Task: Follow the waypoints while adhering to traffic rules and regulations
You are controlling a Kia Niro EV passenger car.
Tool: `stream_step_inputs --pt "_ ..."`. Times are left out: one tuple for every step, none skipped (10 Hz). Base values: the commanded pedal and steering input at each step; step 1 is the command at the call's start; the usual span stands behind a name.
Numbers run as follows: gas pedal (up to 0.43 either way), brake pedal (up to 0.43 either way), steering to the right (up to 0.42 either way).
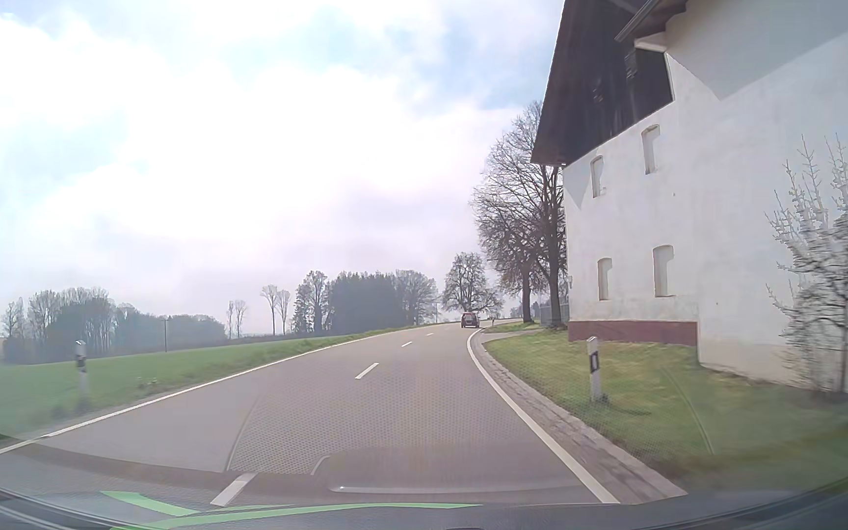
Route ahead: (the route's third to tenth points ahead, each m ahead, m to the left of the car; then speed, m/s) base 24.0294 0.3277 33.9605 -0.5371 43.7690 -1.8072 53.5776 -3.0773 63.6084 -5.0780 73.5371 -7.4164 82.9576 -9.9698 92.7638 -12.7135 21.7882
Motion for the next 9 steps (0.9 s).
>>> stream_step_inputs --pt "0.177 0.000 0.011" --pt "0.177 0.000 0.012" --pt "0.177 0.000 0.012" --pt "0.177 0.000 0.013" --pt "0.177 0.000 0.013" --pt "0.177 0.000 0.015" --pt "0.189 0.000 0.017" --pt "0.189 0.000 0.017" --pt "0.189 0.000 0.017"
